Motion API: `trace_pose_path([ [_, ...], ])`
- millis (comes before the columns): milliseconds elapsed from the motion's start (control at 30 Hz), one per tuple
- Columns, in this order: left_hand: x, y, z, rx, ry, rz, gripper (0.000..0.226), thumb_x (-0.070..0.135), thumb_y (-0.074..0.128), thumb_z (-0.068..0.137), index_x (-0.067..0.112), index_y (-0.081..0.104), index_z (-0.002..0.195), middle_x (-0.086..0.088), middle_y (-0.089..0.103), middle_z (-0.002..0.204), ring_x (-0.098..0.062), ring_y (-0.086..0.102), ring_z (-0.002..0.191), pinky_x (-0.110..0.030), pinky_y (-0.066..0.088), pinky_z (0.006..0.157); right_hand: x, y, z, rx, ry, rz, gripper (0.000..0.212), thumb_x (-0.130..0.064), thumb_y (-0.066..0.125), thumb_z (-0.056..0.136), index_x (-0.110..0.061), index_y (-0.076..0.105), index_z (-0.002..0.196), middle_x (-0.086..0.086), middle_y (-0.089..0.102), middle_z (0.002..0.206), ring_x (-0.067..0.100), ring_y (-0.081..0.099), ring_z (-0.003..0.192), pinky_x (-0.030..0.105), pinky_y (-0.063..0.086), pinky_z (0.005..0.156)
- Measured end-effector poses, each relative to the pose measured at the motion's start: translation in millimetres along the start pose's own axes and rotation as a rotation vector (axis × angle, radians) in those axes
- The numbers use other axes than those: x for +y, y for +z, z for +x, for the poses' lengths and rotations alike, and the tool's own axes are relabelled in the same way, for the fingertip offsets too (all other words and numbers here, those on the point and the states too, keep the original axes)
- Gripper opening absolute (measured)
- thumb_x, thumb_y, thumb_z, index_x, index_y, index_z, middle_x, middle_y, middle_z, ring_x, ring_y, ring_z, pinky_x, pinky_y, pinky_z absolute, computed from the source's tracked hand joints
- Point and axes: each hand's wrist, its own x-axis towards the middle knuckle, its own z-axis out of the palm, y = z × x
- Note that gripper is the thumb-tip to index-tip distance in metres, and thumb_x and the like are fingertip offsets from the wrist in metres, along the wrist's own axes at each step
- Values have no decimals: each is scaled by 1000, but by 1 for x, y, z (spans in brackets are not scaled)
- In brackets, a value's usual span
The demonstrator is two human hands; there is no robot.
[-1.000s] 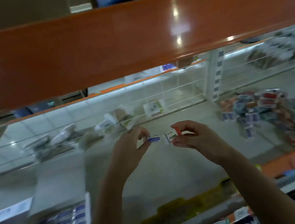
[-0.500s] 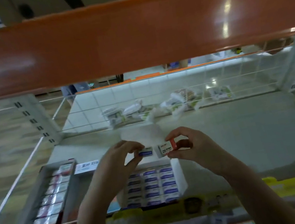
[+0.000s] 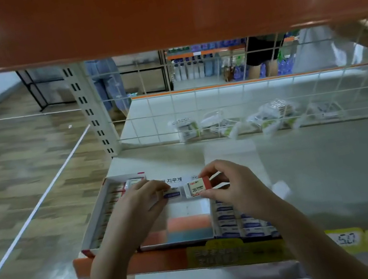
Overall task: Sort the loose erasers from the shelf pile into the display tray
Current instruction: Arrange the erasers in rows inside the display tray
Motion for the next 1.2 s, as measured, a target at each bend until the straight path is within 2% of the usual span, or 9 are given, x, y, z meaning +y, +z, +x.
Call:
trace_pose_path([
  [167,-22,-18,-9,59,-29,24,24,12,75,76,20,70,98,15,59,91,-13,61,85,-25,46,70,-11,27,21,-62,-11,-40,24,-25,74,79,-31,57,95,-15,62,94,0,63,85,14,53,72],
  [300,-41,-31,-16,88,-121,48,23,14,72,79,21,68,101,12,60,94,-17,61,86,-38,52,70,-18,48,39,-108,-22,-100,21,-29,71,82,-29,57,98,-19,60,91,-10,59,79,7,47,63],
  [400,-52,-38,-22,87,-183,67,25,18,71,81,22,68,105,7,63,100,-18,61,89,-41,53,72,-25,62,55,-137,-35,-185,20,-30,68,84,-26,58,100,-14,62,95,-4,59,79,6,44,60],
  [533,-69,-48,-25,77,-198,90,26,15,71,80,21,68,105,2,66,102,-18,61,90,-37,52,72,-28,81,84,-155,-16,-320,25,-32,69,82,-23,58,102,-4,65,102,10,59,86,19,46,69],
  [633,-81,-57,-20,75,-227,112,22,15,69,82,22,68,102,6,63,99,-15,59,90,-33,49,72,-30,99,104,-158,-6,-375,28,-35,70,80,-23,54,99,-2,65,104,13,59,88,26,49,71],
  [733,-94,-67,-10,97,-215,140,17,16,69,82,21,68,98,4,64,95,-16,60,87,-33,48,70,-29,119,118,-177,-19,-430,31,-30,68,82,-17,54,106,1,63,108,16,59,92,33,53,77],
  [833,-102,-72,0,113,-200,131,16,16,69,81,21,67,97,1,64,96,-18,60,86,-40,51,74,-25,136,127,-160,-38,-491,32,-32,66,84,-16,54,109,2,59,112,19,53,101,33,49,82],
  [967,-103,-73,7,122,-154,143,18,18,71,80,20,68,97,6,62,91,-16,60,84,-33,49,71,-19,152,135,-107,-90,-584,36,-38,63,85,-15,56,112,2,51,115,19,40,110,30,37,92],
  [1200,-105,-66,6,50,-186,137,19,22,67,84,26,66,102,9,63,101,-10,57,90,-25,43,71,-19,163,140,-37,-176,-682,29,-37,57,89,-16,54,109,1,51,111,18,41,107,29,34,91],
])
